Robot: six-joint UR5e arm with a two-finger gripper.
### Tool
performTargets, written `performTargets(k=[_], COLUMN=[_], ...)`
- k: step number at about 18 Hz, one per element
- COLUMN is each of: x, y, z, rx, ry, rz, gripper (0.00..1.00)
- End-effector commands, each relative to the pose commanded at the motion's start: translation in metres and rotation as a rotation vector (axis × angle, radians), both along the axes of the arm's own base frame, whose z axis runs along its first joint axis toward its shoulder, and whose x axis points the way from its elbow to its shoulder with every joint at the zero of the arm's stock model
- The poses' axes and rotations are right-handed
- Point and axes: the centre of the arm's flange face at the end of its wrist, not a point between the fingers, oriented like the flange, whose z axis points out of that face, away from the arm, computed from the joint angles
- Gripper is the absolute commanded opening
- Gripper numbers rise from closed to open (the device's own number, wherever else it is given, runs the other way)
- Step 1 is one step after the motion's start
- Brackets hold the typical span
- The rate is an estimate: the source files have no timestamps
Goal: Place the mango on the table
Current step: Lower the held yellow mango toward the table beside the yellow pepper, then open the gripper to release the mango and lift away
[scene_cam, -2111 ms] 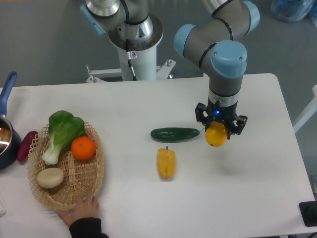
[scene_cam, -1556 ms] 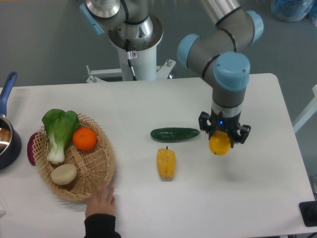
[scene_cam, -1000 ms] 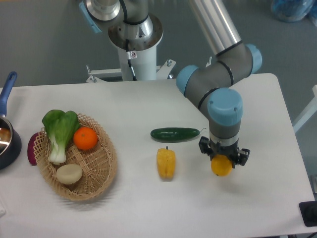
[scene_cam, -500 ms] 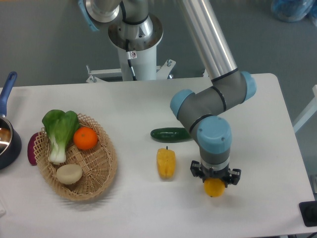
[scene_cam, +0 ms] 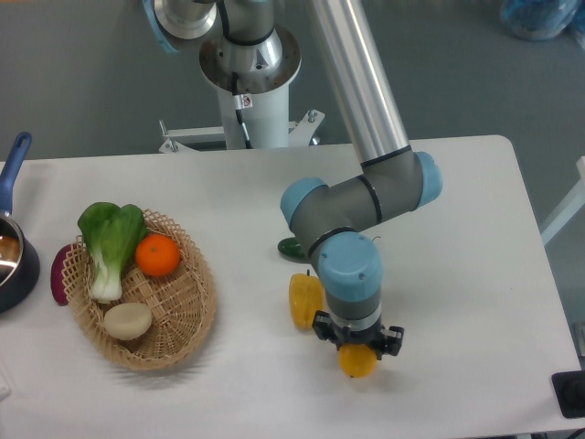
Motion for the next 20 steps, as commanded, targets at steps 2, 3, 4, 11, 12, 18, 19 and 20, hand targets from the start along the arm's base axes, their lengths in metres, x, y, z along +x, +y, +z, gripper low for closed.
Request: performTargets(k=[2, 3, 4, 11, 12, 18, 19, 20], x=[0.003, 0.003, 0.004, -0.018, -0.028, -0.045, -0.047, -0.05], y=[0.002, 0.002, 0.002, -0.029, -0.04, -0.119, -0.13, -0.139], z=[0.001, 0.002, 0.004, 0.048, 0.058, 0.081, 0.079, 0.083], rx=[0.001, 0.002, 0.003, 0.009, 0.012, -0.016, -0.029, -0.029], ry=[0.001, 0.002, 0.003, 0.077, 0.083, 0.079, 0.071, 0.071], rz=[0.008, 0.008, 0.006, 0.051, 0.067, 0.01, -0.025, -0.053], gripper=[1.0, 1.0, 1.0, 1.0, 1.0, 1.0, 1.0, 1.0])
